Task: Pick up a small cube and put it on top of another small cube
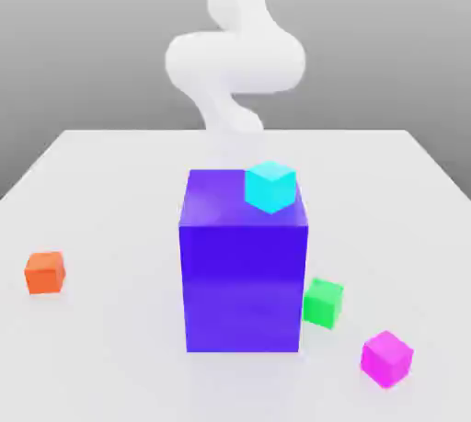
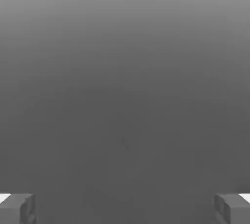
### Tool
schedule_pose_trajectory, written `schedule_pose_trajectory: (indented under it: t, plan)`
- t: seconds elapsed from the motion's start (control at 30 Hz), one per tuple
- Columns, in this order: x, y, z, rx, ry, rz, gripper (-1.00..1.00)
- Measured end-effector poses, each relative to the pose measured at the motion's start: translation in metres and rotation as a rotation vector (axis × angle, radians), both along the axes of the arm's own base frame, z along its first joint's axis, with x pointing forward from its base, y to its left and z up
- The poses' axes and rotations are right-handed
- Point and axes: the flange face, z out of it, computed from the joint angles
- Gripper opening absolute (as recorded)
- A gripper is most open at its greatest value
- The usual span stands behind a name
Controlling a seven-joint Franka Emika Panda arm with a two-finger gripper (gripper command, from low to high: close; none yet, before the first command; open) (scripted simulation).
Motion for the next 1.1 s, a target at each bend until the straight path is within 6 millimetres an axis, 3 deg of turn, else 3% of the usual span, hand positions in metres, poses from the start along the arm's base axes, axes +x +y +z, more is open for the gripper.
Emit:
schedule_pose_trajectory:
  t: [0.23, 0.5, 0.67, 0.8, 1.0, 1.1]
  plan:
    - [0.064, 0.047, -0.103, 0.168, 0.184, -0.149, 0.00]
    - [0.095, 0.105, -0.232, 0.287, 0.389, -0.353, 0.00]
    - [0.093, 0.140, -0.316, 0.323, 0.507, -0.500, 0.00]
    - [0.077, 0.170, -0.382, 0.328, 0.592, -0.616, 0.00]
    - [0.044, 0.192, -0.476, 0.315, 0.688, -0.824, 0.00]
    - [0.039, 0.195, -0.514, 0.310, 0.698, -0.849, 0.00]
